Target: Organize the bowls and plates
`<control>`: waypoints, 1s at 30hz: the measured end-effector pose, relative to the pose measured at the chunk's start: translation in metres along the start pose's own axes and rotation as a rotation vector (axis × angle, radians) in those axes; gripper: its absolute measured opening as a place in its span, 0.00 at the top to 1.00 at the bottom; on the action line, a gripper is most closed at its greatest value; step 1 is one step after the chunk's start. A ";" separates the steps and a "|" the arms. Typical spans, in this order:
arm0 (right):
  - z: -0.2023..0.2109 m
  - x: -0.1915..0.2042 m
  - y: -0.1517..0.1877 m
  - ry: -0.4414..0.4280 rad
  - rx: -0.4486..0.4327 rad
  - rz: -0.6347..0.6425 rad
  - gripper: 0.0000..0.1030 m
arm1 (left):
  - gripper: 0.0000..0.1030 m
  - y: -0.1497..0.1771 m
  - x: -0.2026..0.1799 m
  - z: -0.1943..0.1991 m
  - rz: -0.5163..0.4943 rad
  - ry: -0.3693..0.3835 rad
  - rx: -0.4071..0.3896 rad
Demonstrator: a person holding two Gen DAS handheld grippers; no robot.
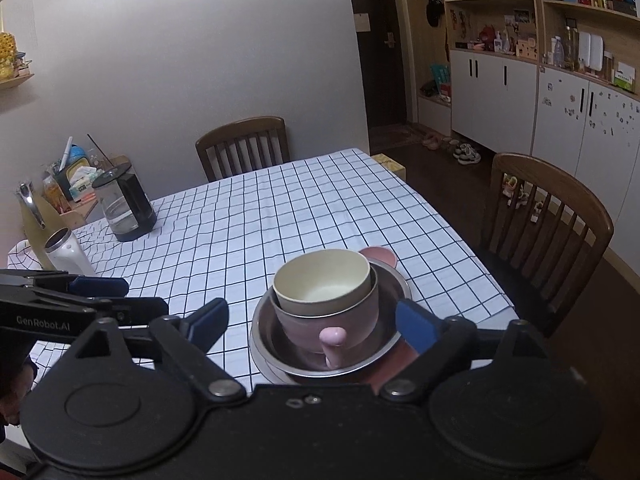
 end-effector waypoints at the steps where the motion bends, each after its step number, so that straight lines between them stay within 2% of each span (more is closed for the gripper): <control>1: 0.002 0.000 0.000 -0.004 -0.006 0.007 0.07 | 0.00 0.000 -0.002 0.001 0.004 -0.008 -0.008; 8: 0.013 -0.008 0.005 -0.027 -0.008 0.024 0.02 | 0.00 0.008 -0.028 0.014 0.013 -0.057 -0.043; 16: 0.033 -0.015 0.007 -0.064 -0.020 0.038 0.00 | 0.00 0.015 -0.058 0.034 0.027 -0.117 -0.059; 21: 0.040 -0.016 0.007 -0.094 -0.018 0.040 0.00 | 0.00 0.019 -0.066 0.043 0.045 -0.159 -0.066; 30: 0.046 -0.020 0.009 -0.111 -0.005 0.003 0.00 | 0.00 0.022 -0.067 0.053 0.113 -0.188 -0.082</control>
Point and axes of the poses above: each gripper's, at about its wrist camera, not at the fingertips, and z roughly against the way its jaws point, x to its left, y to its underside, the point moved 5 cm from there along -z, roughly the way its jaws point, and after that the axes turned 2 degrees about -x, right-handed, at the moved point
